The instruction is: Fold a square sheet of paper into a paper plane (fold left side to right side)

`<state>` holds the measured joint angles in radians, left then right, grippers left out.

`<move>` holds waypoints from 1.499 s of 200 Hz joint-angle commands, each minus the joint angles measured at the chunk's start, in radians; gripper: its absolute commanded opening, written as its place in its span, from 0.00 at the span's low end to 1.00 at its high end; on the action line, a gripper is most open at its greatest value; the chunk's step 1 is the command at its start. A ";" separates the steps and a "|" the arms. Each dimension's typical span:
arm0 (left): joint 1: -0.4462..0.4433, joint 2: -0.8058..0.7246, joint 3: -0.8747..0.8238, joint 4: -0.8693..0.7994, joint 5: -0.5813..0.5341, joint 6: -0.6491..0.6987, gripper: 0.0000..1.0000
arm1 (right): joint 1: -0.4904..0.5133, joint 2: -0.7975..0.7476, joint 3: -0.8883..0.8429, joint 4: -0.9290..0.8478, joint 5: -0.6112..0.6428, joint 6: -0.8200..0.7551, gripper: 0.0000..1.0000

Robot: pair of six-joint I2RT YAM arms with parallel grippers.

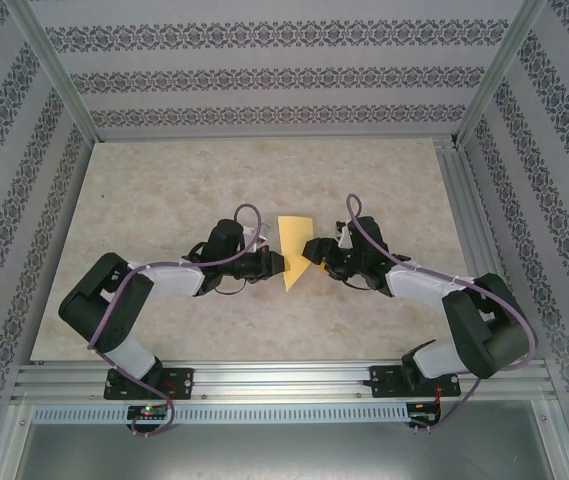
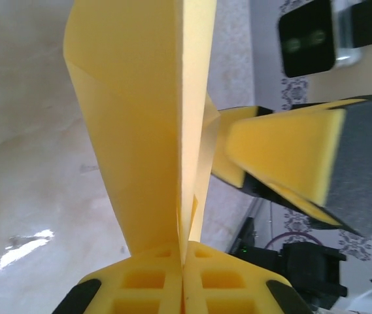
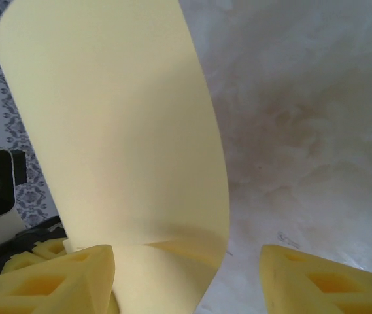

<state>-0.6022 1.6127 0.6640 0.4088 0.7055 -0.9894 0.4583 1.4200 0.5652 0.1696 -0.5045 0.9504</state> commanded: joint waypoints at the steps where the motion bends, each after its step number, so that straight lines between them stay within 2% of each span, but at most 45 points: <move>1: 0.011 -0.039 -0.012 0.105 0.040 -0.053 0.09 | 0.001 -0.029 -0.021 0.102 -0.028 0.048 0.59; 35: 0.013 -0.063 -0.008 0.098 0.043 -0.059 0.09 | -0.034 -0.084 -0.051 0.158 -0.052 0.079 0.49; 66: 0.013 -0.055 -0.007 0.104 0.057 -0.064 0.09 | -0.039 -0.113 -0.038 0.167 -0.074 0.073 0.33; 123: 0.013 0.017 -0.012 0.088 0.051 -0.041 0.10 | -0.036 -0.160 -0.011 -0.042 0.005 -0.038 0.03; 164: 0.011 0.134 -0.023 0.189 0.068 -0.072 0.11 | 0.008 -0.105 0.000 -0.107 0.074 -0.071 0.03; 209: 0.011 0.226 -0.044 0.215 0.056 -0.074 0.20 | 0.041 -0.028 0.025 -0.150 0.136 -0.092 0.03; 226: 0.011 0.237 -0.042 0.172 0.041 -0.051 0.28 | 0.053 0.014 0.034 -0.157 0.152 -0.091 0.03; 245: 0.011 0.222 -0.042 0.094 0.015 -0.010 0.32 | 0.063 0.040 0.039 -0.163 0.169 -0.086 0.03; 276: 0.015 0.128 -0.034 -0.092 -0.052 0.083 0.38 | 0.079 0.040 0.056 -0.203 0.202 -0.099 0.03; 300: 0.015 0.031 -0.006 -0.279 -0.118 0.170 0.38 | 0.080 0.042 0.059 -0.208 0.205 -0.101 0.04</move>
<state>-0.6022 1.7336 0.6277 0.3576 0.6746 -0.9466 0.5282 1.4563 0.5953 -0.0227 -0.3367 0.8761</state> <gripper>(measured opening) 0.386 0.044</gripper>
